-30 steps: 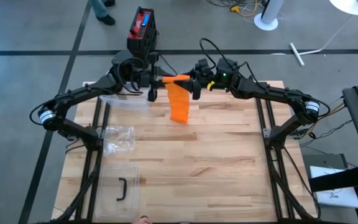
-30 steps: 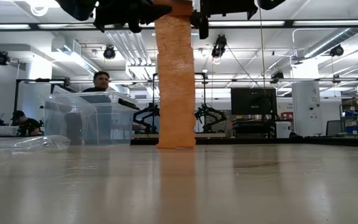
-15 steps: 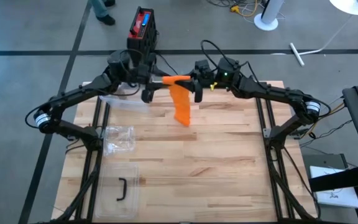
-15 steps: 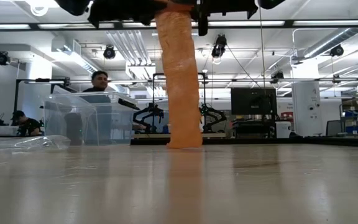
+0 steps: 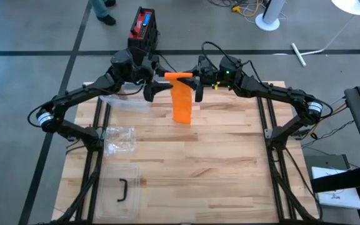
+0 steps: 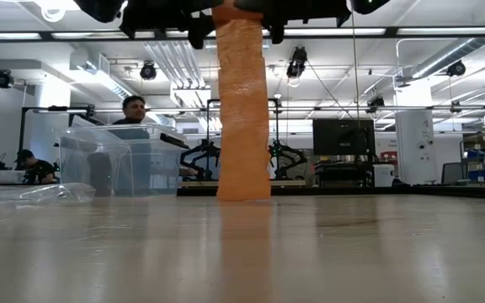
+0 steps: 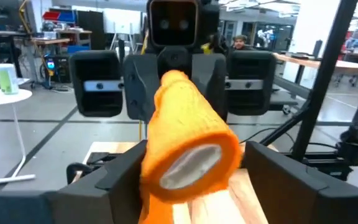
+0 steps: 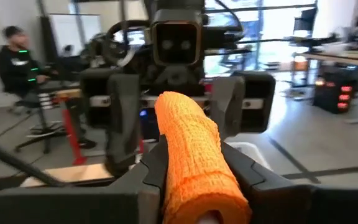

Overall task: Roll bandage
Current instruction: Roll the orange bandage

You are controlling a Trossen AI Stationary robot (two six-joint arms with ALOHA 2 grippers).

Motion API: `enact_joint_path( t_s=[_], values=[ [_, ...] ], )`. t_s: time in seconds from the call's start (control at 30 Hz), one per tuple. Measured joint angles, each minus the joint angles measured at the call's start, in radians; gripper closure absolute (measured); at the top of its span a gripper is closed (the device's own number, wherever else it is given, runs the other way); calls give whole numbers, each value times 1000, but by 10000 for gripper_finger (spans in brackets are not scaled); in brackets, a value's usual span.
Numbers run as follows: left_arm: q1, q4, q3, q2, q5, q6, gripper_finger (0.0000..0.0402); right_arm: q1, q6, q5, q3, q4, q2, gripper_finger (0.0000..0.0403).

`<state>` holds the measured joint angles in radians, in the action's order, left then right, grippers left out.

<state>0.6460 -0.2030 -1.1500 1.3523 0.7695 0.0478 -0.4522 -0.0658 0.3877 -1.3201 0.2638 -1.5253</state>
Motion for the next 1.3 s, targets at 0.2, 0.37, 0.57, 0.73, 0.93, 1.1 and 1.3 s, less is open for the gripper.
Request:
enact_joint_path(
  t_s=[0.2, 0.37, 0.57, 0.73, 0.93, 1.1, 1.3],
  values=[
    [5, -98, 0, 47, -4, 88, 156, 0, 59, -62, 0, -15, 0, 327],
    [20, -126, 0, 54, -3, 119, 180, 0, 72, -77, 0, -20, 0, 323],
    [21, -131, 0, 67, -3, 104, 251, 2, 61, -74, 0, -24, 0, 320],
    [22, -141, 0, 69, 3, 42, 346, 11, 8, -54, 0, -21, 0, 318],
    [23, -148, 0, 69, 8, -85, 371, 20, -121, -59, 0, -5, 0, 308],
    [29, -121, 0, 54, 22, -224, 354, 22, -315, -48, 0, 11, 0, 245],
    [32, -107, 0, 17, 28, -275, 341, 23, -391, -42, 0, 15, 3, 145]
  ],
)
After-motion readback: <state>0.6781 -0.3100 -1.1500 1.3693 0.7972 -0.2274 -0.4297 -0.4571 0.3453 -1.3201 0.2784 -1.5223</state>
